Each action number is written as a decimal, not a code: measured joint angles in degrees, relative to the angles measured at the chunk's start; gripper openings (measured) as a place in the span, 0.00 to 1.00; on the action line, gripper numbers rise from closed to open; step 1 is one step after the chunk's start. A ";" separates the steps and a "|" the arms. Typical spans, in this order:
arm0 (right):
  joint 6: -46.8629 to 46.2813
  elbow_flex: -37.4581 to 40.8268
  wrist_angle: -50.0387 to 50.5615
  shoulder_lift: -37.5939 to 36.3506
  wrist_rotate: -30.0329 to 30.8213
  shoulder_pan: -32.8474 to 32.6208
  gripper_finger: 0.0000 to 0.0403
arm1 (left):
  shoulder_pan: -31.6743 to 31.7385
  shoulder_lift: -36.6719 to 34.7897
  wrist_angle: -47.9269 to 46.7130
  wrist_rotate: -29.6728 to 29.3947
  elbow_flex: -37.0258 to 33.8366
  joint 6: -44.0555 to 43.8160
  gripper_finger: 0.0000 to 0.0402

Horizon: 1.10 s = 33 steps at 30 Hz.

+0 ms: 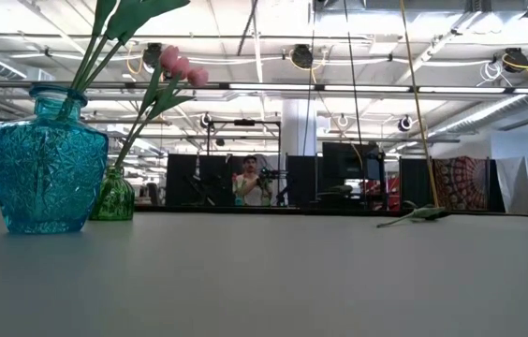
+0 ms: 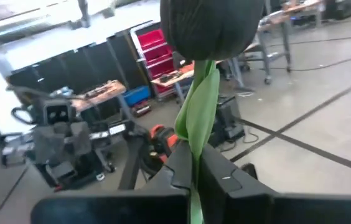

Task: Sort flowers into vase by color
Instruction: Put the bottom black flower into the red vase

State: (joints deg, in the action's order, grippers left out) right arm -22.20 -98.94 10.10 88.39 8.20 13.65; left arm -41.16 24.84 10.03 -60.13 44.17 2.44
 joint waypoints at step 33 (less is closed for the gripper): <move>7.62 -25.63 6.60 13.91 -14.64 -4.94 0.00 | 5.42 19.72 -4.06 6.36 21.08 8.45 0.24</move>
State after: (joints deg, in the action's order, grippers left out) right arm -14.58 -124.57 16.71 102.30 -6.44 8.71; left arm -35.74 44.56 5.96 -53.77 65.25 10.89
